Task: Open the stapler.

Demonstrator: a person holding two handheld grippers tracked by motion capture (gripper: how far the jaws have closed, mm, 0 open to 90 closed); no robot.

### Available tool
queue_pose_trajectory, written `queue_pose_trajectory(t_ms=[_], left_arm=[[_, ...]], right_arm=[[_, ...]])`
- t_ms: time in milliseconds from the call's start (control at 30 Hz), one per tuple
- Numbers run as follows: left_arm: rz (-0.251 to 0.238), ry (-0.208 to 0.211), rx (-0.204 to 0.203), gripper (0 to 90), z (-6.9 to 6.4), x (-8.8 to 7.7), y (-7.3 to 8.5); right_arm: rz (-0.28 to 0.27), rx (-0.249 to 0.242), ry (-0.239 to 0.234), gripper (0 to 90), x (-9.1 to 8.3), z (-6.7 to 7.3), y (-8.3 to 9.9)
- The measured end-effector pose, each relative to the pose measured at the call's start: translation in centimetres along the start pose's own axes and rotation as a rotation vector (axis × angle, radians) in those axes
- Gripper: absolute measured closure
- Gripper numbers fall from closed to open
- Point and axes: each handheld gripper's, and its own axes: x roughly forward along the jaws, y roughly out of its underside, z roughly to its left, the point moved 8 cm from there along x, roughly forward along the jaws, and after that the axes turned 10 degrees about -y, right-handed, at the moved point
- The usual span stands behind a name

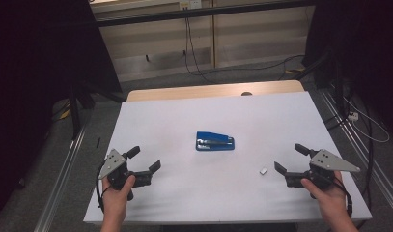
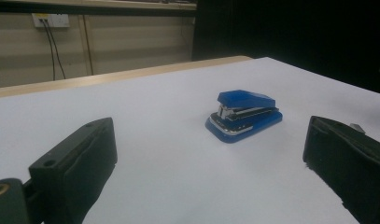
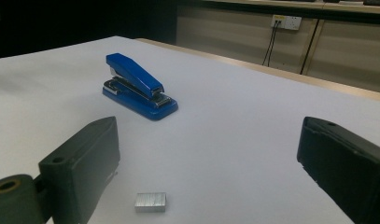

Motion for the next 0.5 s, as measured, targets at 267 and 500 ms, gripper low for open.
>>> queue_pose_trajectory(t_ms=[267,500], left_arm=[[-0.005,0.005,-0.006,2.9,-0.04,-0.02,-0.17],[-0.004,0.022,-0.025,2.9,-0.28,0.59,-0.48]], right_arm=[[0.010,-0.018,-0.007,6.2,0.30,0.21,-0.07],[0.022,-0.044,0.014,8.8,0.98,-0.16,-0.14]])
